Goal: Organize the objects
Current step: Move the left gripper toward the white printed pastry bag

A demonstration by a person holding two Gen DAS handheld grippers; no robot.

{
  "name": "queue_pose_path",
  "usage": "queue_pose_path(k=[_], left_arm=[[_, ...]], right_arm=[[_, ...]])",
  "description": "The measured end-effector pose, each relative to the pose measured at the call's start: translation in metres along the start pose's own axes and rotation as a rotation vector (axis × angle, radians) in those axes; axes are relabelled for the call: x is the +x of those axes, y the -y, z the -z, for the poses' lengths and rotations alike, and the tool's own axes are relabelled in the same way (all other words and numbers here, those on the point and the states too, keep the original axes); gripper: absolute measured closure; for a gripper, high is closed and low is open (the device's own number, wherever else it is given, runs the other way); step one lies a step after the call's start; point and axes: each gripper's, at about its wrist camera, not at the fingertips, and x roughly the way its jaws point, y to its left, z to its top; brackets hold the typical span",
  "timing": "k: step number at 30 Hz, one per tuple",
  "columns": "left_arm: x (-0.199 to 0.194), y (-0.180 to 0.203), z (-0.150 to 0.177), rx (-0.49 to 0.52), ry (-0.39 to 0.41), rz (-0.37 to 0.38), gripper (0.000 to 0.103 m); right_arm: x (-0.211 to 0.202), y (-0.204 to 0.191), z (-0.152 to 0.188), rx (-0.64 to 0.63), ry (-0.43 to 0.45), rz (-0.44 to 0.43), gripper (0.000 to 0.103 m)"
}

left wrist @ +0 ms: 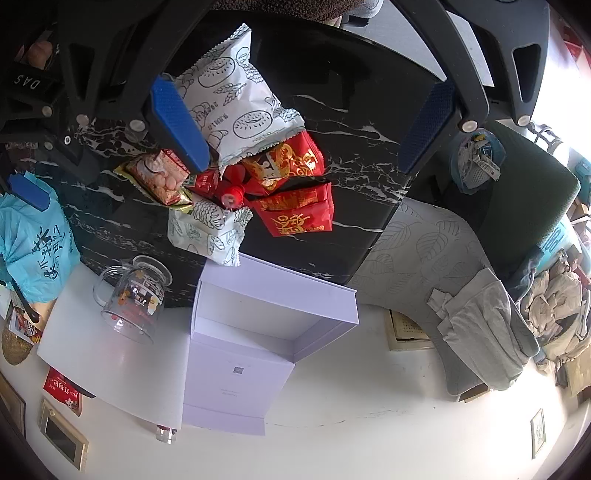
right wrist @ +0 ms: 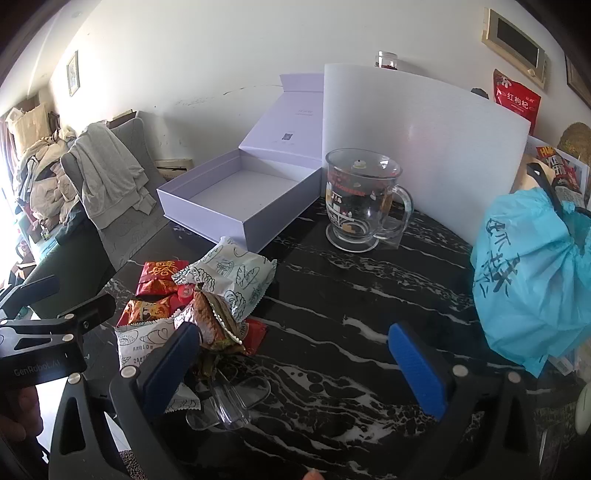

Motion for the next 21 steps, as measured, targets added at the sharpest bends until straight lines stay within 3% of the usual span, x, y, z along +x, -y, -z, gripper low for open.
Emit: queue_pose_path(k=[21], left_arm=[[-0.0022,-0.0022,0.0024,-0.009,-0.003,-0.003,0.0]], right_arm=[[-0.0004,0.0007,0.0008,0.0,0.0,-0.001,0.0]])
